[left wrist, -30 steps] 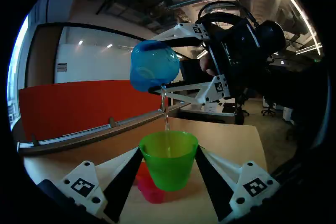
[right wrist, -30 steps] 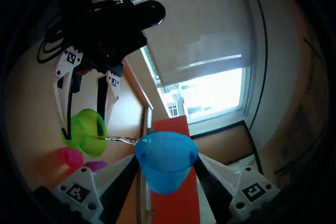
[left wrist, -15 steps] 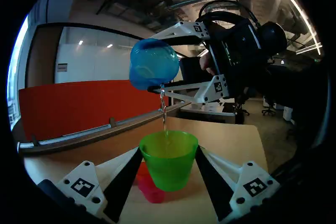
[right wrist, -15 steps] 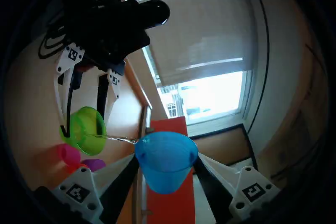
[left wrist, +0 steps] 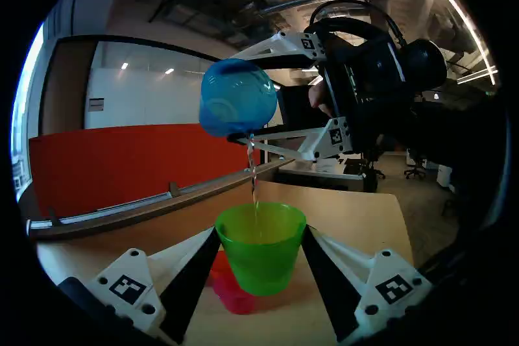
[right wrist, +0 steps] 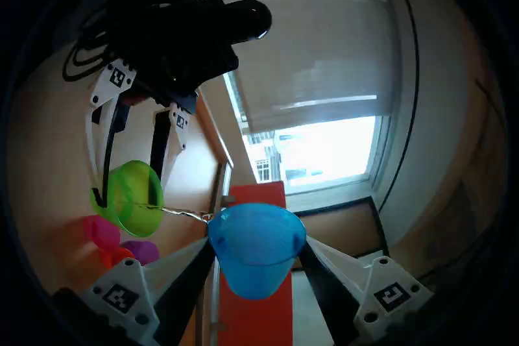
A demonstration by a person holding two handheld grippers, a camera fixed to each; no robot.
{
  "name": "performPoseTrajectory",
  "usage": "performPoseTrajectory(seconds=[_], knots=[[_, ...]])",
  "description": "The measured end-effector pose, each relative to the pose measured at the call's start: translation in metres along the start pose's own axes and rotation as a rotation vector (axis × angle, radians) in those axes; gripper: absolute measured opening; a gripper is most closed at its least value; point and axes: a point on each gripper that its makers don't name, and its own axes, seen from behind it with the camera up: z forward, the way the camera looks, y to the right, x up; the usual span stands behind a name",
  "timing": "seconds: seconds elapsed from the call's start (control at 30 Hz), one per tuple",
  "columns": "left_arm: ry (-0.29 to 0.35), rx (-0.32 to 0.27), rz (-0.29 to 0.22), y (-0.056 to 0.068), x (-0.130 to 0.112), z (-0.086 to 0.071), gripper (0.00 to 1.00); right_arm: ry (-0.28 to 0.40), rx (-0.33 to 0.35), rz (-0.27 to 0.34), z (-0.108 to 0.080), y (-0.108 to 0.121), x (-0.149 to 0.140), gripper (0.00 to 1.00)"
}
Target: Pour water
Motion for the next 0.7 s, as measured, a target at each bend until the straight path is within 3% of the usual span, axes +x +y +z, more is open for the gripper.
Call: performPoseTrajectory(seconds=[0.7], knots=[[0.000, -0.001, 0.000, 0.0015, 0.0002, 0.0007, 0.87, -0.003, -0.014, -0.066, 0.0017, 0.0018, 0.0004, 0.90]])
